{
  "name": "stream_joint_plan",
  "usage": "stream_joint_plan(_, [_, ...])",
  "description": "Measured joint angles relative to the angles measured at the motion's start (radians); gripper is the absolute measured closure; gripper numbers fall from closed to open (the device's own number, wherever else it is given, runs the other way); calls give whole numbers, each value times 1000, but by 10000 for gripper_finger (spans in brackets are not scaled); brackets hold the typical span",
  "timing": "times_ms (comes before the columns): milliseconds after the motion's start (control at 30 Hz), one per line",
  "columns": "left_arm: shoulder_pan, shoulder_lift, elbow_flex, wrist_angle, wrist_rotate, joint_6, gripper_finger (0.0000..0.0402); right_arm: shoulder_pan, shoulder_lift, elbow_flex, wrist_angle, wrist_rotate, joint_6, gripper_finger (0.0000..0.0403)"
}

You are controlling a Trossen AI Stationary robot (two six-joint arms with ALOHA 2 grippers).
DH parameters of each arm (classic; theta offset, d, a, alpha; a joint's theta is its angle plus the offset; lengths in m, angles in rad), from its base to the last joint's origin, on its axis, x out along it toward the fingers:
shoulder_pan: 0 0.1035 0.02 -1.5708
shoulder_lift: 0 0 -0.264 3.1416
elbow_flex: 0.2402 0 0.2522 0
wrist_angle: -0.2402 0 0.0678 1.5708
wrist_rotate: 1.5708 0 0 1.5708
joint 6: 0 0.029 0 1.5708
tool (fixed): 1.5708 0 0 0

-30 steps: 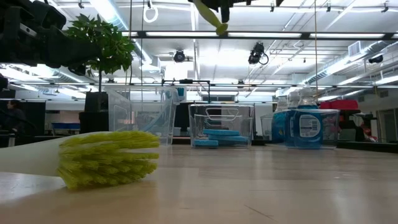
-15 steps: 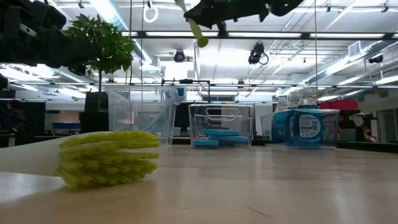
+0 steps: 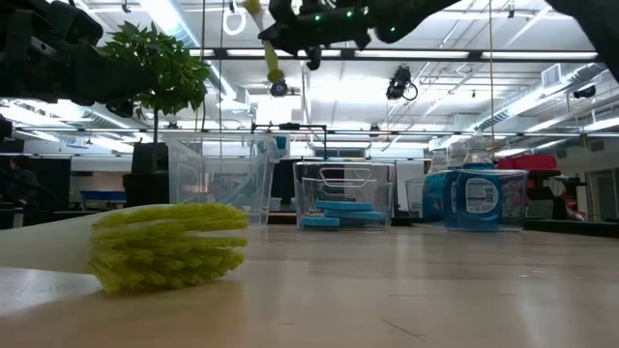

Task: Pick & Place Kitchen Sink Supplies
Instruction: Put the yellow cleaning brush into the left transparent bin

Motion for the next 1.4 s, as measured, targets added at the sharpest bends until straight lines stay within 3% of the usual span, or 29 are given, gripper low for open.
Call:
stream_joint_plan(233, [0, 0, 0, 0, 0, 0, 358, -32, 95, 34, 89, 6, 20, 366])
stream_joint_plan(733, [0, 0, 0, 0, 0, 0, 358, -51, 227, 35, 255, 125, 123, 366])
stream_joint_plan(900, [0, 0, 0, 0, 0, 0, 358, -67, 245, 35, 287, 178, 160, 366])
stream_joint_plan(1400, [0, 0, 0, 0, 0, 0, 358, -70, 290, 36, 351, 195, 157, 366])
